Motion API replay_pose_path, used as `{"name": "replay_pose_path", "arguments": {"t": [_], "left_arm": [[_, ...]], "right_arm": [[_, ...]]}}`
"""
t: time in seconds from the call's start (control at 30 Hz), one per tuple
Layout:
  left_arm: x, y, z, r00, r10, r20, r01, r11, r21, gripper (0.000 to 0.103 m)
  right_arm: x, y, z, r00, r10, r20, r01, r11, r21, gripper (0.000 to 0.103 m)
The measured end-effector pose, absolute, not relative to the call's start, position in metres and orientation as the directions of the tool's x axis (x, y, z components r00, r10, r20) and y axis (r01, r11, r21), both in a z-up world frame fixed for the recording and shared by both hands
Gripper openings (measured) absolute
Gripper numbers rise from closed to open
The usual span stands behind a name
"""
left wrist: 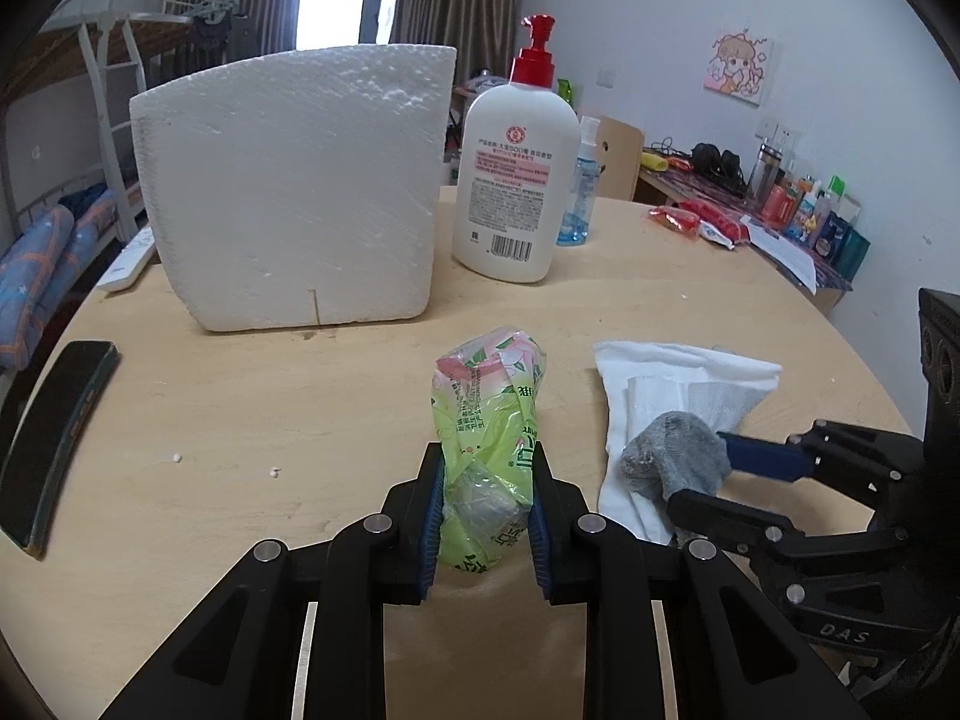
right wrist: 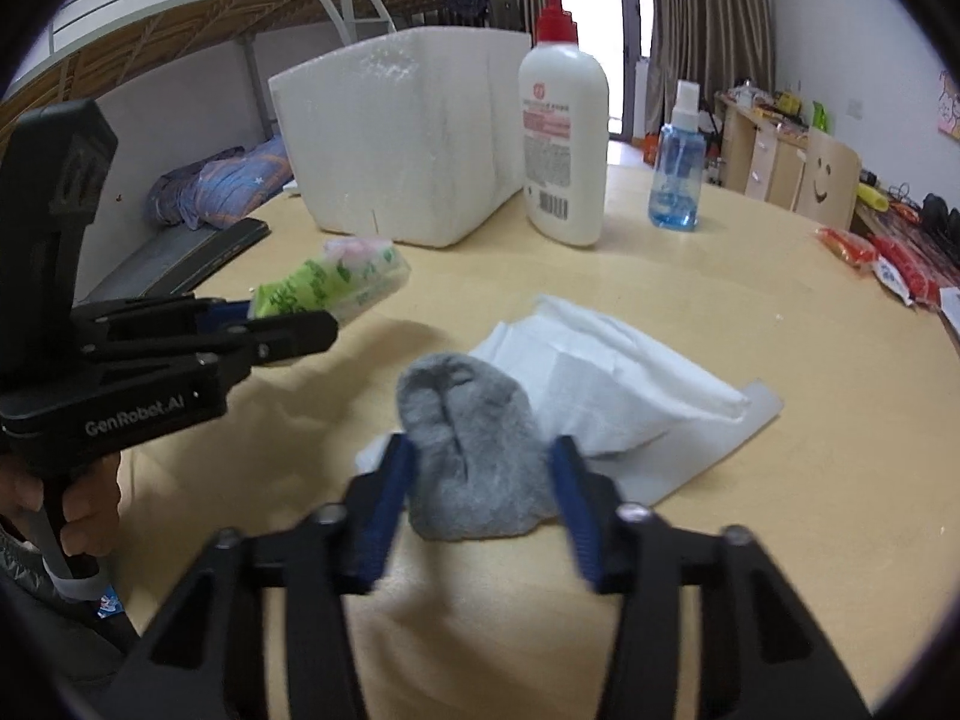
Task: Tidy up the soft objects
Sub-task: 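Close the right tool on the white cloth while the left tool holds the green packet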
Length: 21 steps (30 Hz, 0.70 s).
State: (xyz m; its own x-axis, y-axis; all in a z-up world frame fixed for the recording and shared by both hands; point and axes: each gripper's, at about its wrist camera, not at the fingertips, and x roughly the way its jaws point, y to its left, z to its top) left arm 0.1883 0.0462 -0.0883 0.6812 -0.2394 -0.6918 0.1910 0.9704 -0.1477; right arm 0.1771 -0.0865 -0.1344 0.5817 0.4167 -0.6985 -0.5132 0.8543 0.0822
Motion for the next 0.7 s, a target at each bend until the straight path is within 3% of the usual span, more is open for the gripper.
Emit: {"name": "replay_pose_path", "arguments": {"t": [0.27, 0.7], "left_arm": [[0.184, 0.048, -0.086, 0.688, -0.246, -0.683, 0.191, 0.969, -0.156, 0.026], [0.169, 0.052, -0.077, 0.711, -0.239, -0.661, 0.184, 0.971, -0.153, 0.026]], "right_arm": [[0.165, -0.086, -0.127, 0.581, 0.433, -0.689, -0.532, 0.843, 0.081, 0.011], [0.155, -0.074, -0.123, 0.559, 0.460, -0.690, -0.582, 0.810, 0.069, 0.009]]}}
